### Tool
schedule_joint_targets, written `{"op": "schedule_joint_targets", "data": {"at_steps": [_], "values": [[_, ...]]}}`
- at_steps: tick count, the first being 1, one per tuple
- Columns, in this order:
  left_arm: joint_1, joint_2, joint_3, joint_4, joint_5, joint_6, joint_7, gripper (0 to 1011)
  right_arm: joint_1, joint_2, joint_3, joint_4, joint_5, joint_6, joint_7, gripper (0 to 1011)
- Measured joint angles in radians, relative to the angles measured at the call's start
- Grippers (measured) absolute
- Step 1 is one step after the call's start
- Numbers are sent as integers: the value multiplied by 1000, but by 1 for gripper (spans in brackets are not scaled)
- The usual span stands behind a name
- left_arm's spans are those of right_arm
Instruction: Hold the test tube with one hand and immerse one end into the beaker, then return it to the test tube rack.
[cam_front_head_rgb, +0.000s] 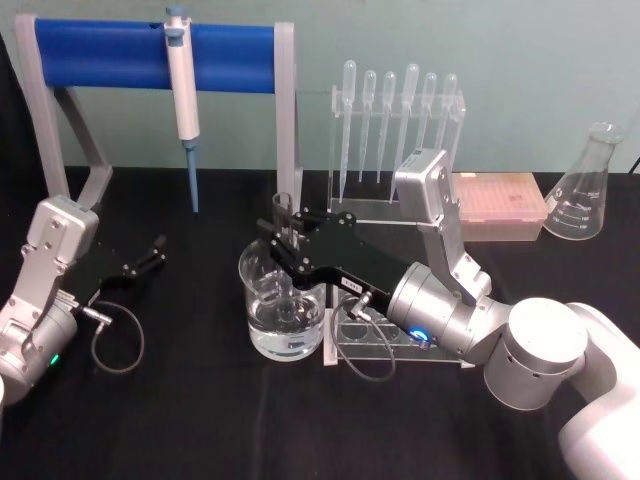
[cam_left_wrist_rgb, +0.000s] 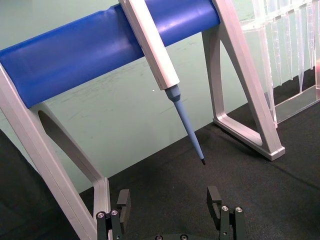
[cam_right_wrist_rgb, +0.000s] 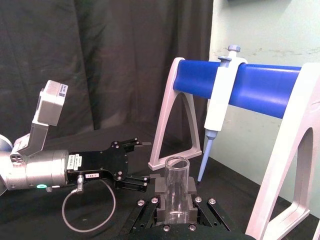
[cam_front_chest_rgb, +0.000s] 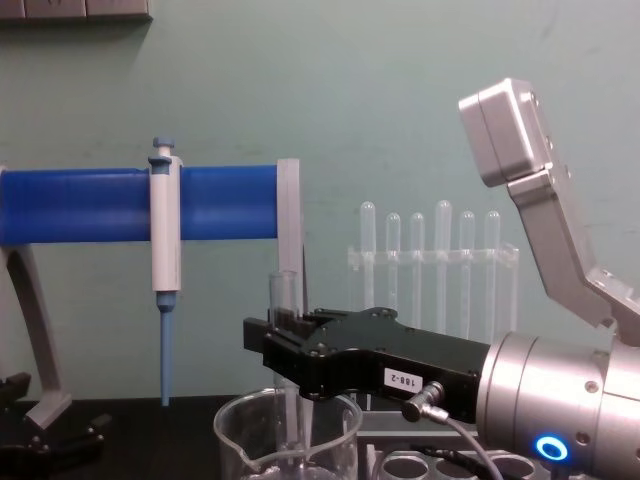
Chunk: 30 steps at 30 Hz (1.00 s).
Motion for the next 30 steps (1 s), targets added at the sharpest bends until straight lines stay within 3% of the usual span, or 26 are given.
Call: {"op": "schedule_joint_targets", "data": {"at_steps": [30], "values": [[0, 0, 0, 0, 0, 0, 0, 1000, 0, 0, 0, 0, 0, 0, 0, 226]]}}
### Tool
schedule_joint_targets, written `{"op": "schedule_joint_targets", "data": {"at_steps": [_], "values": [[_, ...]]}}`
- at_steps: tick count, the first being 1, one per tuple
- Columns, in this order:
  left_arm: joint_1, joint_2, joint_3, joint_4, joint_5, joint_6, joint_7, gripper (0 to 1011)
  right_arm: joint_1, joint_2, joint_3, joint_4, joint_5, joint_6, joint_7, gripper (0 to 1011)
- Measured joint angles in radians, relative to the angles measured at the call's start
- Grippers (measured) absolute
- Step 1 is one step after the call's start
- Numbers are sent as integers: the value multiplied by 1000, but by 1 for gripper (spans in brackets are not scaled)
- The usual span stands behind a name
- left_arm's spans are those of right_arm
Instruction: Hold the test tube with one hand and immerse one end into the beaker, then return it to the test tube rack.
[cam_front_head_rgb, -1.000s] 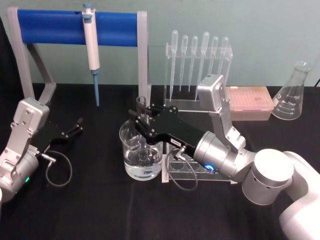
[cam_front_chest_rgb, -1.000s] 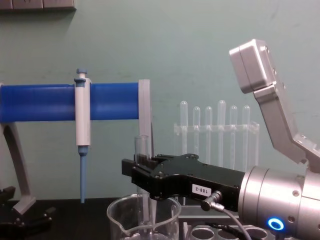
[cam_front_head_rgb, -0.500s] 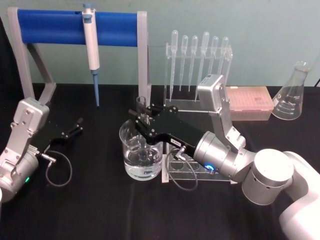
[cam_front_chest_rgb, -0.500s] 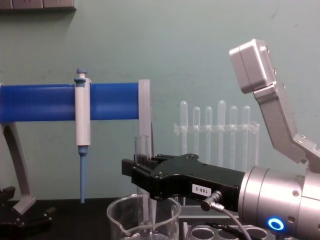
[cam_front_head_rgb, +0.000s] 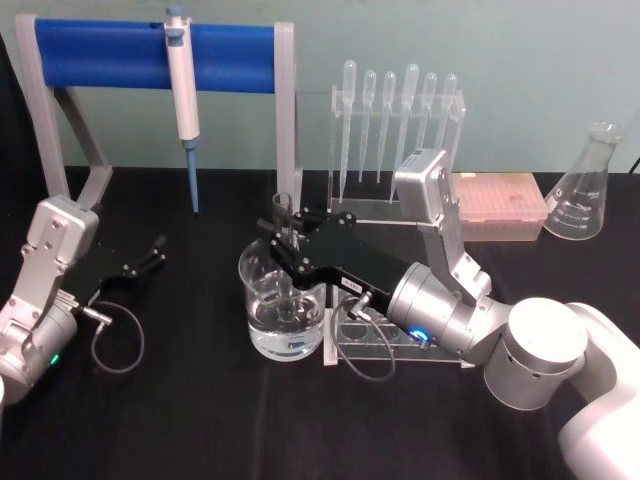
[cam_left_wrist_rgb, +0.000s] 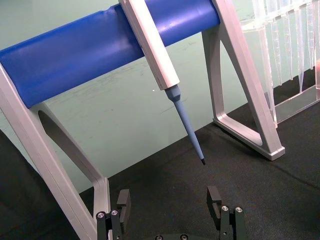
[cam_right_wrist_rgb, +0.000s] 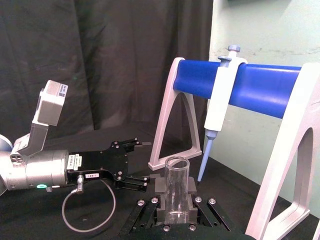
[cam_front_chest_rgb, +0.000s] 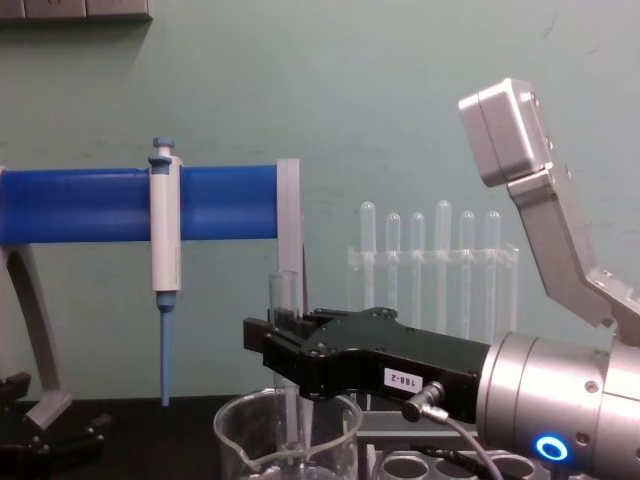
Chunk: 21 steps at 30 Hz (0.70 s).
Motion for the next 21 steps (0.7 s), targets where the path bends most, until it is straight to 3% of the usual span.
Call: {"op": "schedule_joint_targets", "data": {"at_steps": [21], "values": [[0, 0, 0, 0, 0, 0, 0, 1000, 0, 0, 0, 0, 0, 0, 0, 226]]}}
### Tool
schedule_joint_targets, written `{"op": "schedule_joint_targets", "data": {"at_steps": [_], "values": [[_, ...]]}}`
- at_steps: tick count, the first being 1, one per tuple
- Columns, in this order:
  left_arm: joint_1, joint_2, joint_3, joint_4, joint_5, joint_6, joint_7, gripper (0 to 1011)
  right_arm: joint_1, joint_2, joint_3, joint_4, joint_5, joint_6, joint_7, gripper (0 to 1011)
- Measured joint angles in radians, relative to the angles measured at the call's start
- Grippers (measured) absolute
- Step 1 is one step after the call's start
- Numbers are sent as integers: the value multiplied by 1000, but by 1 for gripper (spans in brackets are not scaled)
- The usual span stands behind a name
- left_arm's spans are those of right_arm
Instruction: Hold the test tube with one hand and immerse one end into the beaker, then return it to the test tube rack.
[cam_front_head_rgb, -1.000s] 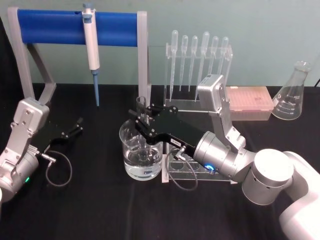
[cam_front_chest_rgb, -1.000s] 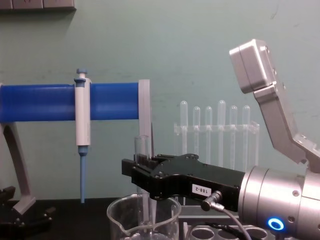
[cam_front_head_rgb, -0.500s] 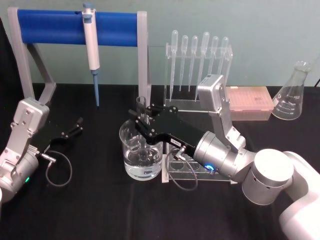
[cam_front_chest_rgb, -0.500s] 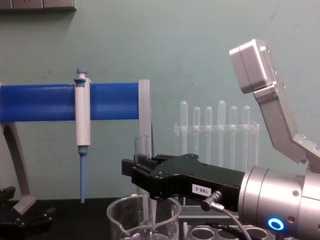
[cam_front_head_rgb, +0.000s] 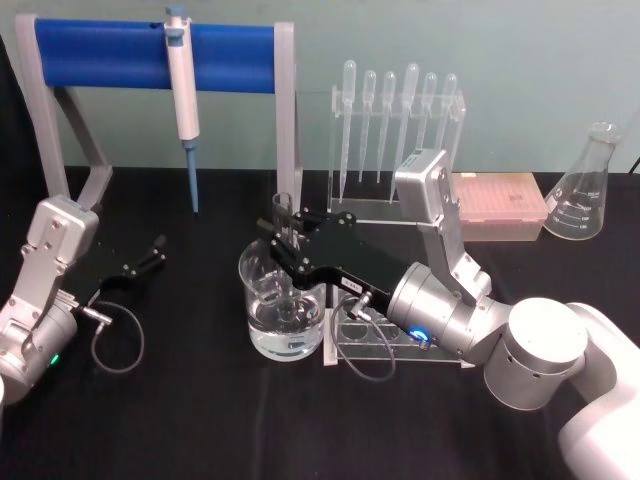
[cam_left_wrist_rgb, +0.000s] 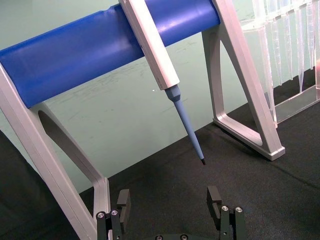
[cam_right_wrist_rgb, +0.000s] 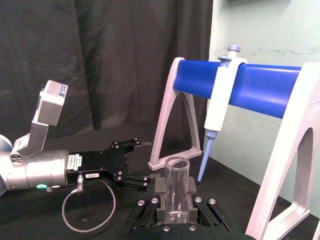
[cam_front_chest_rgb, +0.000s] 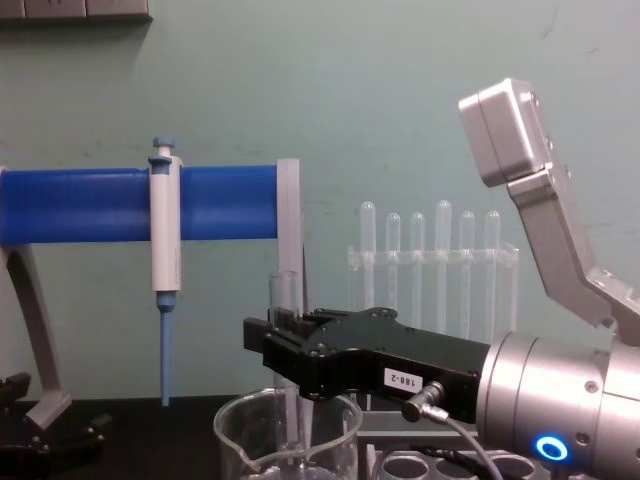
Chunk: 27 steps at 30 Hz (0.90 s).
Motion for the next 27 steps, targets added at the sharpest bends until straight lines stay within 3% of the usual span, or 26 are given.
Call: {"op": "schedule_joint_targets", "data": {"at_steps": [27], "values": [[0, 0, 0, 0, 0, 0, 0, 1000, 0, 0, 0, 0, 0, 0, 0, 226]]}}
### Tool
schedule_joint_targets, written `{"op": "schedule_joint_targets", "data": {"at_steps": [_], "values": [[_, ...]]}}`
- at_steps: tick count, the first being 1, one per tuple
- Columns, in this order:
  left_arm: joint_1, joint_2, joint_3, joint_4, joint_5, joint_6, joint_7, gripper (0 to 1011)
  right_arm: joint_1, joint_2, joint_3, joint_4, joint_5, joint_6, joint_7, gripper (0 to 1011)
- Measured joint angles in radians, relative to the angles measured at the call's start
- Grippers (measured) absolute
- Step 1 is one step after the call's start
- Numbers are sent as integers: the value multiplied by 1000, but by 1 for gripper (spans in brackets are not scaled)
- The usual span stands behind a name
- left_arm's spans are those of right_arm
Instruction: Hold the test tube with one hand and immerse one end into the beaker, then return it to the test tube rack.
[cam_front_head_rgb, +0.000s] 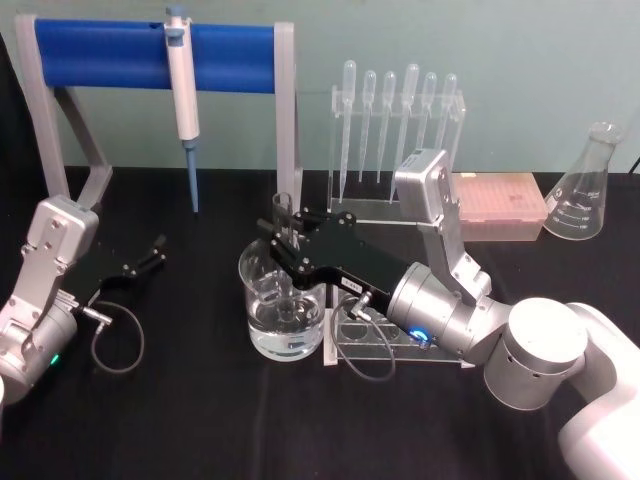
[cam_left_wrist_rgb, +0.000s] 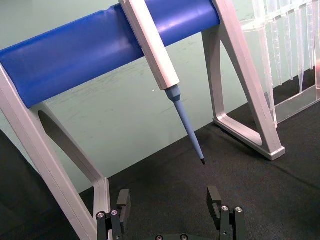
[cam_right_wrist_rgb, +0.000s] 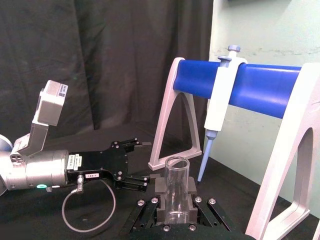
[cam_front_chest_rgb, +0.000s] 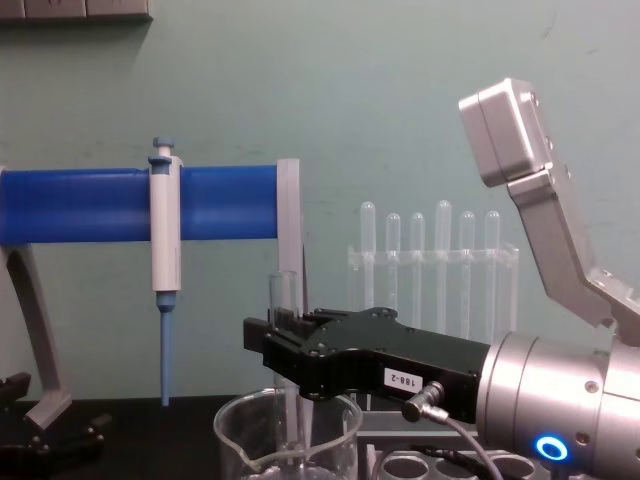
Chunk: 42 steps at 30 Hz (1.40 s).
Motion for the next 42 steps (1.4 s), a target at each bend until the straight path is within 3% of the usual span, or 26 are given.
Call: {"op": "schedule_joint_targets", "data": {"at_steps": [42], "values": [[0, 0, 0, 0, 0, 0, 0, 1000, 0, 0, 0, 0, 0, 0, 0, 226]]}}
